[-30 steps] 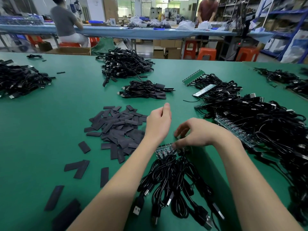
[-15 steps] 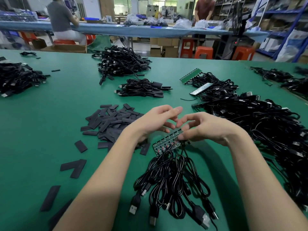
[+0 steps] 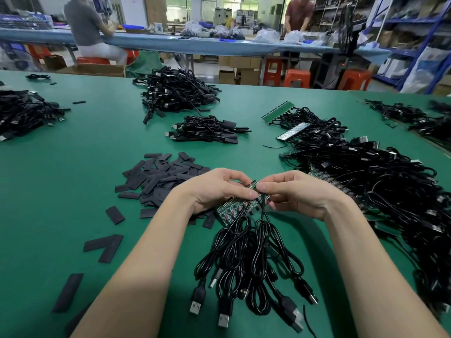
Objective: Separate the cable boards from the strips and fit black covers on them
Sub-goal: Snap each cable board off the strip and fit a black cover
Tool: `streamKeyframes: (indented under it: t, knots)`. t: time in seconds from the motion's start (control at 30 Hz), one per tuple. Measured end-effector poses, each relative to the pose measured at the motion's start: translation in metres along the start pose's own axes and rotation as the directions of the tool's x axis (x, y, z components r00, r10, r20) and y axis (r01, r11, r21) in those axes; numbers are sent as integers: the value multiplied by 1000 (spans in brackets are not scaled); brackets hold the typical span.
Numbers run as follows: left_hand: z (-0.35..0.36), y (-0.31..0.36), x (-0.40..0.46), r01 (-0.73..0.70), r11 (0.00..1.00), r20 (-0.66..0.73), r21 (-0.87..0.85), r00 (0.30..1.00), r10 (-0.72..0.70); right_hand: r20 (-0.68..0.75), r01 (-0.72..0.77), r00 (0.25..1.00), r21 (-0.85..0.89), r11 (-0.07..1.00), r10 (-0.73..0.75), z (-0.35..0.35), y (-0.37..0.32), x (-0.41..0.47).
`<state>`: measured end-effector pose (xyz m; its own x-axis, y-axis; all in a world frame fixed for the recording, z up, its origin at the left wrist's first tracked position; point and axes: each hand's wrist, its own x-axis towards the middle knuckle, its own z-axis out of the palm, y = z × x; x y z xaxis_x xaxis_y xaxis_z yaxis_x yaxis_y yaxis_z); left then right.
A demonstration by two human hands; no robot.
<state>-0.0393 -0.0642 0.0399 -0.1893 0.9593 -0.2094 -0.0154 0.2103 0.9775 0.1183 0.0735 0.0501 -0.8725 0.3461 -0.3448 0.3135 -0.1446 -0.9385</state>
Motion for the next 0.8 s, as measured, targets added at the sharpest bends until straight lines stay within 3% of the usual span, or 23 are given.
streamKeyframes:
  t: [0.3, 0.4, 0.5, 0.57, 0.6, 0.67, 0.73, 0.8]
  knots:
    - [-5, 0, -1, -35, 984, 115, -176, 992, 56, 121, -11, 992, 302, 953, -27, 4, 9, 0]
    - [-6, -1, 0, -61, 976, 114, -211, 990, 86, 76, 48, 994, 374, 926, -82, 5, 7, -1]
    - [-4, 4, 2, -101, 993, 29, 64, 995, 99, -64, 167, 986, 312, 935, -155, -2, -3, -5]
    - [1, 8, 6, -147, 931, -75, 334, 981, 181, -142, 215, 972, 199, 956, -189, -7, -8, -7]
    - [5, 9, 9, -174, 906, -126, 386, 963, 239, -178, 224, 964, 156, 962, -196, -8, -10, -8]
    - [15, 12, 14, -231, 933, -205, 275, 934, 291, -258, 237, 946, 131, 963, -198, -8, -12, -8]
    - [26, 11, 17, -232, 971, -203, -54, 955, 217, -328, 252, 924, 129, 959, -198, -5, -12, -7]
    - [36, 7, 19, -194, 928, -152, -318, 977, 152, -374, 245, 909, 123, 962, -184, -3, -11, -5]
